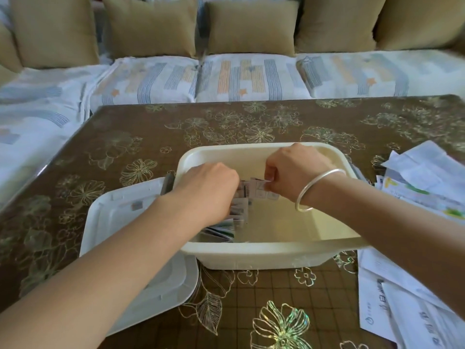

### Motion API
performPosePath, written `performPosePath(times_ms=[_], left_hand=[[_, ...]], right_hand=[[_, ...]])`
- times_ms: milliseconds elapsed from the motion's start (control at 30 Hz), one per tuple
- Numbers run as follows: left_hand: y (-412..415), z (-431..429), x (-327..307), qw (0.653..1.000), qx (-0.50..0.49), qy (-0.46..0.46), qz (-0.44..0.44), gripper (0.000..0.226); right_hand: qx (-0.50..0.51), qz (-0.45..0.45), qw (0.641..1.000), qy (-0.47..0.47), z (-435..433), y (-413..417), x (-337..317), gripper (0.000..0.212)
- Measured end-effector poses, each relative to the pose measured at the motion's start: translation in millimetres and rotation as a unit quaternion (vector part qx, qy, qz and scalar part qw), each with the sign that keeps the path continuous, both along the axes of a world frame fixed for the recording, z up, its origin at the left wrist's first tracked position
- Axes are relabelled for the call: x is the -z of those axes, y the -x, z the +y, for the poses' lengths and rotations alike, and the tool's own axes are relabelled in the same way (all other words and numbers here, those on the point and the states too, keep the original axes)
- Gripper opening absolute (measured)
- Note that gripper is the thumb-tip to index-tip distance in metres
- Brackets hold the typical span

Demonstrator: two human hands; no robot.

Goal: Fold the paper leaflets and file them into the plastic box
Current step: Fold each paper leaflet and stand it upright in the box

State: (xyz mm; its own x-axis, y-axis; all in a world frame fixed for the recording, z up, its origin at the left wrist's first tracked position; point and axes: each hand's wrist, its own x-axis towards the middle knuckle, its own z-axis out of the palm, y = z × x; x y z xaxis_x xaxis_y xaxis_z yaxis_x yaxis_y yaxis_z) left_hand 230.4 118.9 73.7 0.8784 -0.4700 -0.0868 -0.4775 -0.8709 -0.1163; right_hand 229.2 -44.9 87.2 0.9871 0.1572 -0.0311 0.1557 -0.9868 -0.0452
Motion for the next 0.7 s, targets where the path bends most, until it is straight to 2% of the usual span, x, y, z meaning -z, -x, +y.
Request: performPosePath(times_ms=[233,433,533,633,700], left_hand=[[2,0,-3,1.000,-0.008,-0.002,-0.001,0.019],[5,2,-5,0.999,0.009,0.049,0.009,0.024],[8,1,-10,0.998,0.005,0.026,0.051,0.010],[9,0,-13,0.998,0.000,-0.006,0.058,0.010],[13,-2,-17,0.999,0.002,-0.031,0.026,0.015]], right_hand=[[0.002,0.005,1.000,0.002,0,0,1,0.017],[-0.031,-0.026,0.999,0.009,11,-8,8,0.017],[-0.056,-0.022,0.998,0.008,21,-11,13,0.018],[-0.079,0.022,0.997,-0.003,33,-14,17,0.011],[-0.086,0.041,0.995,-0.009,41,-15,21,0.029]])
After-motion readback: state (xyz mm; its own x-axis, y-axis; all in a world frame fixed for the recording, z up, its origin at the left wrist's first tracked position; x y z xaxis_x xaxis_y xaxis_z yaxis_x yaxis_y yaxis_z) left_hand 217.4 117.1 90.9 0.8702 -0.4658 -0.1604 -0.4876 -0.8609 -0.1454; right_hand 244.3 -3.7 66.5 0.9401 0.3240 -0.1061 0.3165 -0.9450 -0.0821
